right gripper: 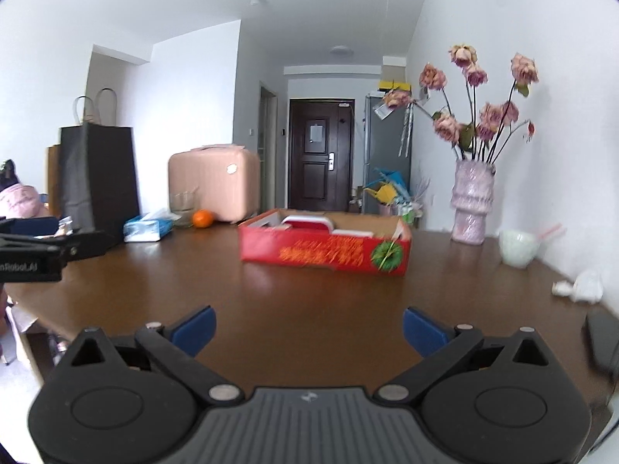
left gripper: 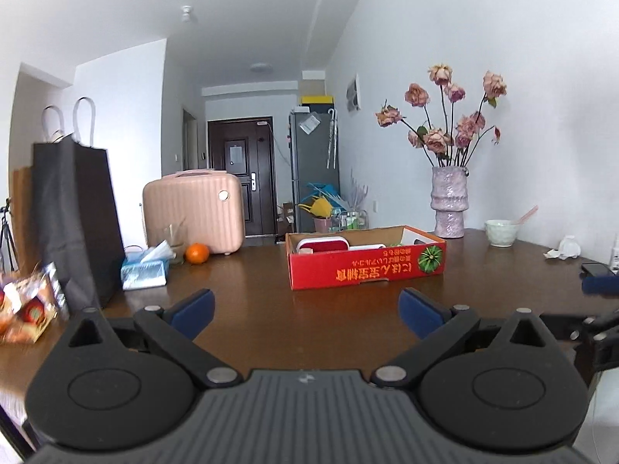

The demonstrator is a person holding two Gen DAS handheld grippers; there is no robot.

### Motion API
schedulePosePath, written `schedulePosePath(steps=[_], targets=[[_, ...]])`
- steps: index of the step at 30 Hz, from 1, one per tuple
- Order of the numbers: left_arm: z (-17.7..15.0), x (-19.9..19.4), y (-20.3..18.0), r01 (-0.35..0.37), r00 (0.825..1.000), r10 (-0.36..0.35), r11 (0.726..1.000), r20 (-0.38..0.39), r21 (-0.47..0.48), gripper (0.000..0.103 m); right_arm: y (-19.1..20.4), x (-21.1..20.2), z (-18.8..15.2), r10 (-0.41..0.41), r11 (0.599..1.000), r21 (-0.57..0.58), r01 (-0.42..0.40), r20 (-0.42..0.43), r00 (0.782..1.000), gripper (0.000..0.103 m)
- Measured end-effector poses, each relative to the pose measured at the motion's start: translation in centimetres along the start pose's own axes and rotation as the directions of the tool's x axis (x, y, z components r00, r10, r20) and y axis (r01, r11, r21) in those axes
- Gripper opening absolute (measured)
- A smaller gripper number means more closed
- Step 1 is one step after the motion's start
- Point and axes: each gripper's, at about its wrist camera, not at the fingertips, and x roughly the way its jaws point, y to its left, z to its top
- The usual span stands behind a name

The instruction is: Organize rigid objects

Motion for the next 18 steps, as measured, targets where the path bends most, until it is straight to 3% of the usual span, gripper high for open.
schedulePosePath(steps=[4,7,9,18], targets=[[-1.9,-3.5,0.2,0.009,1.0,-0.009,1.0,-0.02,-0.024,0.103,1.7,-2.8,-3.2,-0.034,0.996,0.078,0.033,0.007,0.999,0.103],[-2.2,-6.0,0.1,0.046,0.999,-0.046,0.999,-0.005,-0.005,0.103,2.6,-4.7,-4.7,-0.045,0.994,0.094,0.046,-0.017,0.999,0.103],[-2.0,-7.1,0.1,0.033,0.999,-0.033,0.999,0.002,0.001,0.103,2.9,-6.0,-5.2,-0.027,0.996,0.09,0.029,-0.018,0.999,0.103],[-1.1,-8.1,-0.4,0.044,0.999,-0.043,0.999,0.016,-0.017,0.103,3.7,-8.3,-3.7,-0.051,0.997,0.066,0.047,0.062,0.997,0.103]])
